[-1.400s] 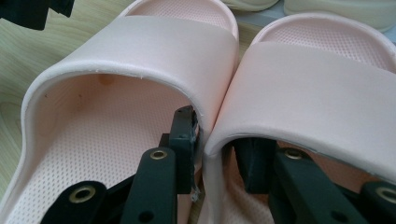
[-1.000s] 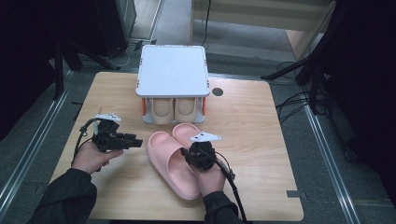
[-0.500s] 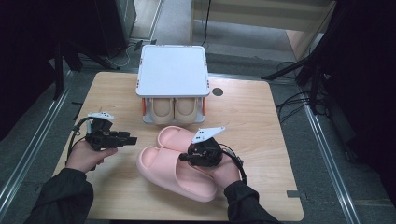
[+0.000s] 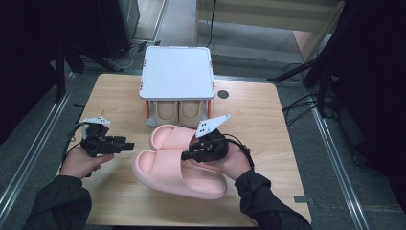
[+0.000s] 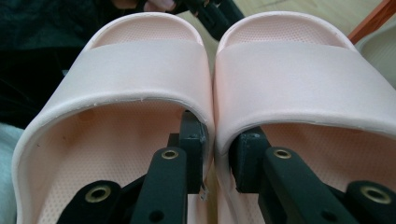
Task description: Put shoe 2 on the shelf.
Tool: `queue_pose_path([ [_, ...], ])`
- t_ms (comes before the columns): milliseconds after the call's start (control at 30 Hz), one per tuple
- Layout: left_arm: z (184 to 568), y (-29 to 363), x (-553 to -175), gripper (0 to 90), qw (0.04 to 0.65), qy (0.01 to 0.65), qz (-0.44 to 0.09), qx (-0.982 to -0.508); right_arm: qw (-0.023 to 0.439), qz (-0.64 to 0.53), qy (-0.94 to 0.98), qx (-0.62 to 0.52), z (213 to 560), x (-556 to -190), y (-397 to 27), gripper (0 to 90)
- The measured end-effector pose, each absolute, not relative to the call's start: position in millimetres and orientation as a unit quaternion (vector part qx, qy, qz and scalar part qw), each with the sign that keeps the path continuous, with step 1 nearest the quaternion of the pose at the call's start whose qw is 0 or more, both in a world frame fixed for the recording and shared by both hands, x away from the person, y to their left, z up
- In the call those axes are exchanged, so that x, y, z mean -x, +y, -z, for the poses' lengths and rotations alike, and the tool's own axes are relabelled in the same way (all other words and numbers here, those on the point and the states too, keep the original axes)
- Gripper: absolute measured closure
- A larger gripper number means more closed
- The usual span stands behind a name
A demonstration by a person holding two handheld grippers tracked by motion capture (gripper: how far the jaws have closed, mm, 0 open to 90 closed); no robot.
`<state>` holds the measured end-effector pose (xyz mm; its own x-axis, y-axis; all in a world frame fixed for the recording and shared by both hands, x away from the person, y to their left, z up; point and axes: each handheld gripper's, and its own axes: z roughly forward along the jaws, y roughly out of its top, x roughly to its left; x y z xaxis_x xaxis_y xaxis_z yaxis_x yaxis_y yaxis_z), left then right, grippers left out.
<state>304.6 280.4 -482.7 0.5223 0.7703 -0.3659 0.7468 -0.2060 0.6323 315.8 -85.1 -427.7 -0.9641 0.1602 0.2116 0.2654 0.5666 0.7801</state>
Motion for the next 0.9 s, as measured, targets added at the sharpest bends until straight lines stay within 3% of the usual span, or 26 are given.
queue_pose_path([
  [667, 483.9, 298.1, -282.7, 42.3, 0.396, 0.512, -0.024, -0.762, 0.058, 0.449, -0.889, 0.069, 345.8, -351.3, -67.8, 77.4],
  [900, 485.7, 297.9, -280.6, 42.0, 0.392, 0.515, -0.024, -0.762, 0.026, 0.442, -0.892, 0.087, 326.9, -369.5, -57.8, 77.4],
])
